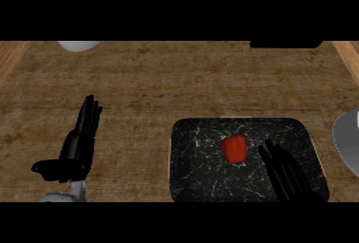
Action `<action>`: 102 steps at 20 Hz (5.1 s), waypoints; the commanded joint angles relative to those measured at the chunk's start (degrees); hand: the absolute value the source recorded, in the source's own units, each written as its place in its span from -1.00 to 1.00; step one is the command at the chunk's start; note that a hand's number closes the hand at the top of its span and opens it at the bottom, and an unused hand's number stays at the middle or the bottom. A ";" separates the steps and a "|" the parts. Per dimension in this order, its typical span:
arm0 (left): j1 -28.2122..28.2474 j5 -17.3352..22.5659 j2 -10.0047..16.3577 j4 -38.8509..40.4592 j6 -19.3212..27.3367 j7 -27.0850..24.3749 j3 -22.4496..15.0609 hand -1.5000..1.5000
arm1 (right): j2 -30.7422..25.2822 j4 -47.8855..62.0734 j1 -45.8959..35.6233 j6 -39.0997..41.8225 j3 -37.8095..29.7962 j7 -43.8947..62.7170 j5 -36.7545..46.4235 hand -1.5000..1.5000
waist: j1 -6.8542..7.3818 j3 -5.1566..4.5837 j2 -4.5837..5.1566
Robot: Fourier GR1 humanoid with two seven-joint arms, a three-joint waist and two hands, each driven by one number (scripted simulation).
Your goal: Pick the bell pepper from the tray and place it in the pot
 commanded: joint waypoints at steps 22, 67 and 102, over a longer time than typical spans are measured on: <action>4.80 -4.87 -3.84 -8.38 -2.49 5.72 1.37 0.00 | 6.67 22.99 -16.32 3.24 -5.03 5.42 1.43 -1.00 | -0.37 0.12 -0.21; 0.52 -5.47 -5.94 0.91 -6.20 -0.03 6.01 0.00 | 9.30 15.17 -38.10 12.57 -0.02 43.92 28.67 1.00 | -0.93 0.06 -0.30; 2.71 -8.33 -7.03 -5.81 -5.66 4.93 4.58 0.00 | -11.80 31.02 -18.50 3.36 -57.26 3.75 -8.41 1.00 | -0.39 0.17 -0.15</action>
